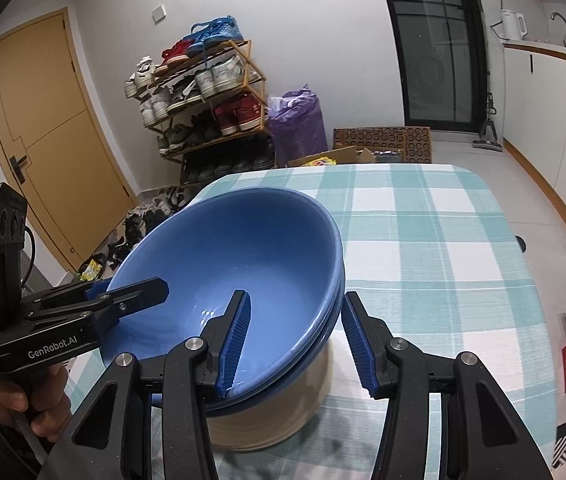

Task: Organize plates and bowls
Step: 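Carry the nested blue bowls over the cream plate stack with both tools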

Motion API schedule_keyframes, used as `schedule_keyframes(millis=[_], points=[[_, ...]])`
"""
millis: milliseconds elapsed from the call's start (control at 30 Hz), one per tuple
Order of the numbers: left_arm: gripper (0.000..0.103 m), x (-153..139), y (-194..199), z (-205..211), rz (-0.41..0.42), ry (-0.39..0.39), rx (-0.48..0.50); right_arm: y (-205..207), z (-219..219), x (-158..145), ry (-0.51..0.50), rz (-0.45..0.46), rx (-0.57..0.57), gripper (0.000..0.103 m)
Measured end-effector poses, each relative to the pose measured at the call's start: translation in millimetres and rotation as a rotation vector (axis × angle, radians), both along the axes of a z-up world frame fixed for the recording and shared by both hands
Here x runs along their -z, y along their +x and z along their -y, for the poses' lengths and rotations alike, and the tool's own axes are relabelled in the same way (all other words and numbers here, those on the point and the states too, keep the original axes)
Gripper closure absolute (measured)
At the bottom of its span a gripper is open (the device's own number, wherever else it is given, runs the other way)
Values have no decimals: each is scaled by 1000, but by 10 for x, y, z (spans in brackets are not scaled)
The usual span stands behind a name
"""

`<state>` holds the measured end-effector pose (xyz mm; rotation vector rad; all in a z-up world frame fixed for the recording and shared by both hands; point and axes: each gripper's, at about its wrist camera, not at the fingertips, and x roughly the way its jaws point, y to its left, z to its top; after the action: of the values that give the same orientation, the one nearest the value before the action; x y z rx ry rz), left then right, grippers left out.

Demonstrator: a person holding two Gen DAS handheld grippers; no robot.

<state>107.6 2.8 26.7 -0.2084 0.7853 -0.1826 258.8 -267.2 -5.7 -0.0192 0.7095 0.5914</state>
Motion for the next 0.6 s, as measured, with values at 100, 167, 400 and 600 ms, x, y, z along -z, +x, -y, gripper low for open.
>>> schedule_keyframes(millis=[100,167,400,600], points=[[65,32,-19,-61,-5,1,-14,-8,-73,34,-3,-4,-14,54],[65,49,-36,-97,-7,2,-24,-4,-118,57,-6,-10,-24,54],[65,115,-40,-190,-19,3,-50,36,-233,141,-12,-24,-53,54],[65,180,-22,-230,-25,10,-59,88,-312,250,-25,-42,-65,54]])
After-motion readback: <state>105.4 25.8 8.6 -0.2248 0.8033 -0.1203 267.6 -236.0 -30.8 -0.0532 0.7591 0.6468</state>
